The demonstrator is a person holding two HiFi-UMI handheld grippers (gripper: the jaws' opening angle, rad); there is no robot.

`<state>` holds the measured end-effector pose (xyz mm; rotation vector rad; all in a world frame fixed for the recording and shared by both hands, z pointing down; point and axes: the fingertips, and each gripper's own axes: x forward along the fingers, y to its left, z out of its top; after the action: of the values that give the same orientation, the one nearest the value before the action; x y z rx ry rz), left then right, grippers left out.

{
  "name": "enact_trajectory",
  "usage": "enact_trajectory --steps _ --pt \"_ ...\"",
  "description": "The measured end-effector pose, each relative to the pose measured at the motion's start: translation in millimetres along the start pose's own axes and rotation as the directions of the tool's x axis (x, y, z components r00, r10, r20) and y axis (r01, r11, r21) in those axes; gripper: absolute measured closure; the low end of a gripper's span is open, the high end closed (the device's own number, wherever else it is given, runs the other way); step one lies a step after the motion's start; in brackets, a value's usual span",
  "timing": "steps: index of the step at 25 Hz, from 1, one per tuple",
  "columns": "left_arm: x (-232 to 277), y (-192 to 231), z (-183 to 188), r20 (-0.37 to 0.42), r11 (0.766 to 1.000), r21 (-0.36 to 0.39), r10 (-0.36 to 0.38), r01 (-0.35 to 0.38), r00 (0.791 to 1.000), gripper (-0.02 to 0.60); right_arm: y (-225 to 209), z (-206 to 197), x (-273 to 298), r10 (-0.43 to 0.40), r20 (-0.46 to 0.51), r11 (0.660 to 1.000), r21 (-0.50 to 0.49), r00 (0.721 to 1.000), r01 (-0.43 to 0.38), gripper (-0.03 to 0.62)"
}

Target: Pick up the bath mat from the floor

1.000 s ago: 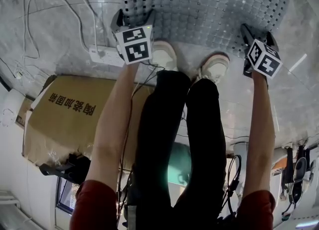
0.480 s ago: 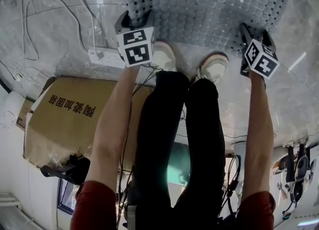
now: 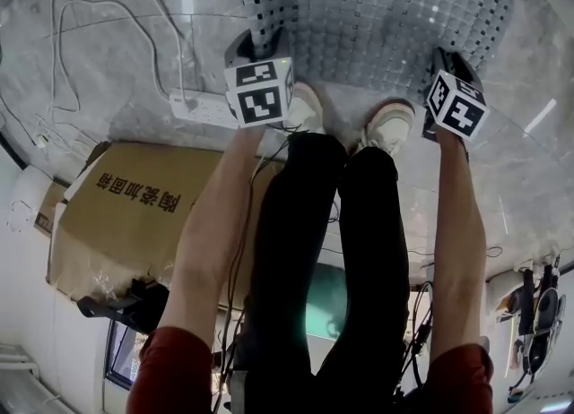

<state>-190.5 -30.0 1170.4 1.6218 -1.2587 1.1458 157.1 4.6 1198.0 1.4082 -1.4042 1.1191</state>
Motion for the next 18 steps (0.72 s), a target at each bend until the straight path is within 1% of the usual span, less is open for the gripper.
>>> enact_trajectory --steps 4,8,10,12,15,18 --pt "-8.4 -3.1 4.8 0.012 1.0 -0.006 -0.023 0.023 1.0 0.397 5.1 1.6 -3.2 0.002 0.017 1.0 0.009 1.0 -0.003 0.465" --pt "-19.7 -12.9 13.7 0.023 0.999 0.005 -0.049 0.049 0.999 0.403 7.5 6.1 -15.6 -0.004 0.047 1.0 0.021 0.999 0.003 0.485" --pt "-25.8 -16.0 19.2 0.024 0.998 -0.006 -0.06 0.06 0.998 0.405 10.2 10.8 -24.0 -0.001 0.064 1.0 0.018 0.998 0.0 0.493" --pt "-32.1 -19.1 23.8 0.019 0.998 -0.015 -0.067 0.068 0.998 0.414 14.8 16.4 -33.8 0.007 0.081 1.0 0.006 0.997 -0.008 0.497" --pt "-42.5 -29.1 30.6 0.005 0.997 -0.006 -0.082 0.082 0.997 0.441 20.8 25.1 -50.7 0.021 0.1 1.0 0.003 0.995 -0.021 0.51" --pt "-56.5 -40.7 40.3 0.003 0.995 -0.009 -0.096 0.096 0.995 0.453 25.6 38.1 -70.7 0.027 0.124 1.0 0.006 0.992 -0.028 0.52"
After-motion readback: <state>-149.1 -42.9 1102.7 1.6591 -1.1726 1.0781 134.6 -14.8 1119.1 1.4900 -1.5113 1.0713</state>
